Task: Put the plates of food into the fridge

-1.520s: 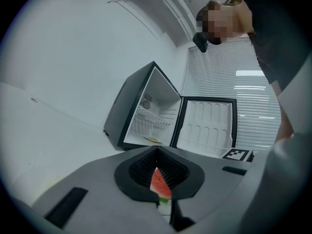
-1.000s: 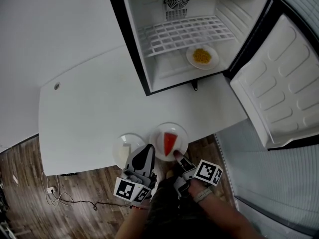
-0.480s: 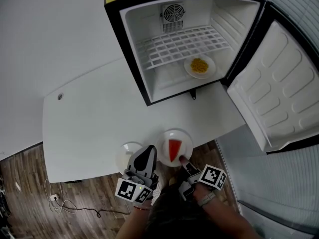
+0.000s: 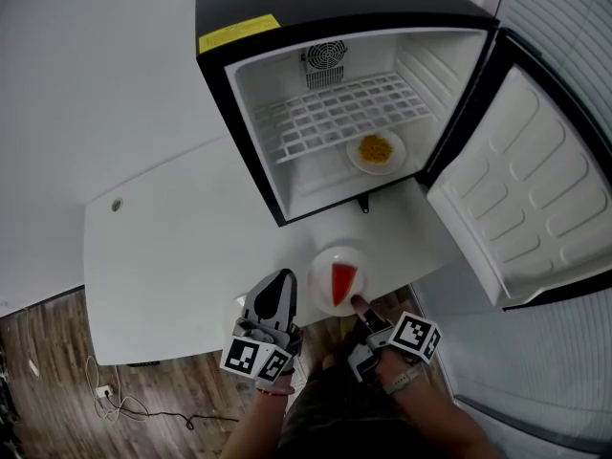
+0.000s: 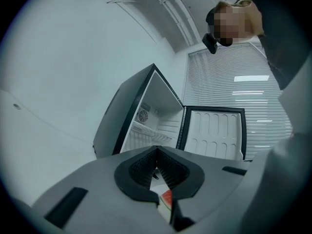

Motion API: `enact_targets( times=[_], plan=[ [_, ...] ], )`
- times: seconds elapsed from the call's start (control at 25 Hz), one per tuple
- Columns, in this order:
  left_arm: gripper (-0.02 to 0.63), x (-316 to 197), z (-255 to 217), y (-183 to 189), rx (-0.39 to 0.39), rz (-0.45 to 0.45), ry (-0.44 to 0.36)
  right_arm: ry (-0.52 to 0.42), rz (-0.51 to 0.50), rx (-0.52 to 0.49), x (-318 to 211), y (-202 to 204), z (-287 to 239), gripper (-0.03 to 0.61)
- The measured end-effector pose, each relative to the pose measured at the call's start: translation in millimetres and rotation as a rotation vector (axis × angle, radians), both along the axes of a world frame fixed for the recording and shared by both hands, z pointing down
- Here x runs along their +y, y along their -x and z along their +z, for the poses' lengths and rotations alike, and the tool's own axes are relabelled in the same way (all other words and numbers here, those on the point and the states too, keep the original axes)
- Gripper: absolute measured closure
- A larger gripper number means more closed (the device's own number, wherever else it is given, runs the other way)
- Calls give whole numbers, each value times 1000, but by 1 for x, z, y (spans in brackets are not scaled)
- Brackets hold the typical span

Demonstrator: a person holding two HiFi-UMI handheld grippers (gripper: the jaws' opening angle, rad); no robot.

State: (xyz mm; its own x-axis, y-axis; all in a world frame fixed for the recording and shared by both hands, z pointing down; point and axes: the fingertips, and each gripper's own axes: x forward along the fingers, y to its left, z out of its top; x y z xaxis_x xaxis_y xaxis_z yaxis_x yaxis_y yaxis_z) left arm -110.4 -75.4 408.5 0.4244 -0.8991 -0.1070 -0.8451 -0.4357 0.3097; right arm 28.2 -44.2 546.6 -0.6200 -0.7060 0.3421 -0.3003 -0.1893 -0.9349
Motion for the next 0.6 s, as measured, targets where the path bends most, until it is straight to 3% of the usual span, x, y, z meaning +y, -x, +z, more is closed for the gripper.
enact_targets(
  times=[0.36, 0.6],
  plan=[
    [607, -61, -27, 42, 10, -162, -25, -50, 7, 7, -78, 4, -29, 560],
    [607, -96, -28, 61, -15, -219, -43, -82, -12, 25, -130, 13, -39, 558]
  ],
)
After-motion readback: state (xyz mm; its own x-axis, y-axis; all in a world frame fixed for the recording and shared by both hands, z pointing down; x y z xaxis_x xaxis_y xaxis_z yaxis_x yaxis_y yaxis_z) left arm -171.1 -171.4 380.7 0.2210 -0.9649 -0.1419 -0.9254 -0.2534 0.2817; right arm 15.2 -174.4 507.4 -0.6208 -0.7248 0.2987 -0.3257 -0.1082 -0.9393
